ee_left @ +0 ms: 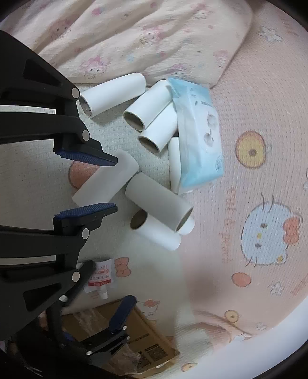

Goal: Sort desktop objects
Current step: 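Move both grippers toward a white cardboard tube lying on the bed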

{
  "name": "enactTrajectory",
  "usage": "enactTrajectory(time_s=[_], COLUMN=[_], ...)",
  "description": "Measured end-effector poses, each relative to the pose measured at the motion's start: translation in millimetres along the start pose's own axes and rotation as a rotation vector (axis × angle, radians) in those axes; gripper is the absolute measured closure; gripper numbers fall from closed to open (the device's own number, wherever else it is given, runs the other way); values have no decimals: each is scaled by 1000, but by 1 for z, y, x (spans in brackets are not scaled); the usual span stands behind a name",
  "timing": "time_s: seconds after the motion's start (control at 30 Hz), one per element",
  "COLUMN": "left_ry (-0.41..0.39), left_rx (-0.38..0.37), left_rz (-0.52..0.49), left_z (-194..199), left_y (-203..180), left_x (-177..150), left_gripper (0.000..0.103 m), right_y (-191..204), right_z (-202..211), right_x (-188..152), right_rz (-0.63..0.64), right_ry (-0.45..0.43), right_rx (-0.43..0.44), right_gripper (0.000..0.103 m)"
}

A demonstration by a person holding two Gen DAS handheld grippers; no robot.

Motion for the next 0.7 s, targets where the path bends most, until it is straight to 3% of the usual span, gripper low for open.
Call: enactTrajectory(time_s=[0.17,0.33,0.43,0.47,0.57,0.7], left_ry=[-32,-29,-6,1,-9,-30], left_rx=[-32,-55,-20,-17,-61,4], left_rz=[11,-14,-73,-83,-96,-214], left_z=[-9,-26,-41,-45,-51,-57], left_y=[10,9,2,0,-2,-18], left_x=[5,20,26,27,29,31], left_gripper=[67,67,67,64,42,40], right_y=[-19,-37,-41,-43,-47,-44], right_z=[-9,-28,-43,-48,-64,-76], right_x=[21,41,49,50,54,62], right_rz=[-87,-201,-243,-263,-315,-322], right_ry=[-54,-24,5,19,56,95], right_rx=[32,78,146,157,191,206], right_gripper=[25,25,25,25,25,25])
Point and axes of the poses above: each gripper's, at about its wrist camera, not at the fingertips, and z roughly against the way its jaws point, y to its left, x to its top, the point moved 1 cm from there along -z, roughly the way its jaws point, and after that the axes turned 3 degrees about z, right-handed, at the moved point
